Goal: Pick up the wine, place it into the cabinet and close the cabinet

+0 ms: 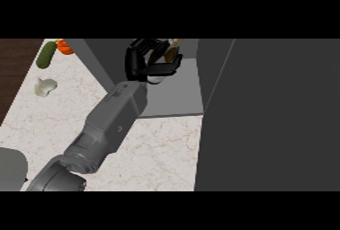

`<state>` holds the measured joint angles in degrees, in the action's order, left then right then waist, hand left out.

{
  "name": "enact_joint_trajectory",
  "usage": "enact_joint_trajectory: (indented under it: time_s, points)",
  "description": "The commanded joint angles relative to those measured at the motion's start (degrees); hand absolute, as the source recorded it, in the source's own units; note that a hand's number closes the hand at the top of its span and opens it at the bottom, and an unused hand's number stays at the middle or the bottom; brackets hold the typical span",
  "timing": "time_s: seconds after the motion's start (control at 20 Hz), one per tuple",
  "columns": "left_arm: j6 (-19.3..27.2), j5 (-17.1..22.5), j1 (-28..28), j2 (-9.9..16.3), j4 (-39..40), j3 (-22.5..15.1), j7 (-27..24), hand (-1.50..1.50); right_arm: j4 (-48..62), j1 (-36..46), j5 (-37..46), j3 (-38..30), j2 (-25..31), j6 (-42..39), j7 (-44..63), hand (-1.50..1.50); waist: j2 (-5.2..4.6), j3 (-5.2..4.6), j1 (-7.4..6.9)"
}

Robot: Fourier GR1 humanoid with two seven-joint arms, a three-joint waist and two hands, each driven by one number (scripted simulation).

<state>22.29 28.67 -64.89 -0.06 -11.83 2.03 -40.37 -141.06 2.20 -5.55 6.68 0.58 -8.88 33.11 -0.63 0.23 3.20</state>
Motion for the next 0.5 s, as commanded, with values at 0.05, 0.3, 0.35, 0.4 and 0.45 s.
enact_joint_trajectory:
  time_s: [0.05, 0.3, 0.35, 0.4, 0.45]
  points:
    - [-1.5, 0.16, -0.75, 2.11, 2.66, 1.69, -0.42, 1.5, -1.5, 1.7, -3.61, -2.38, 0.73, 0.34, 2.17, -1.5, -0.62, -0.28, 0.0]
    - [-0.16, -0.81, 0.32, 1.29, 4.67, 1.77, -2.54, 1.5, -2.89, 1.59, -3.61, -1.78, 0.89, 0.14, 3.01, -1.5, -0.71, -0.27, 0.43]
    - [0.68, -1.0, 0.68, 1.74, 4.91, 1.85, -3.66, -1.5, -3.98, -2.09, -2.96, -0.81, 0.3, -0.65, 0.9, -1.5, -0.8, -0.24, 1.05]
    - [2.15, -1.29, -1.14, 0.94, 4.92, 1.75, -2.71, -1.5, -2.42, 1.52, -1.73, 0.21, -0.05, 0.36, 2.12, -1.5, -0.7, -0.28, 0.44]
    - [1.47, -1.77, 0.69, 0.44, 5.79, 1.37, -3.8, -1.5, -1.09, 1.76, -0.04, 1.37, -0.53, 1.14, 1.57, -1.5, -0.87, -0.3, 0.57]
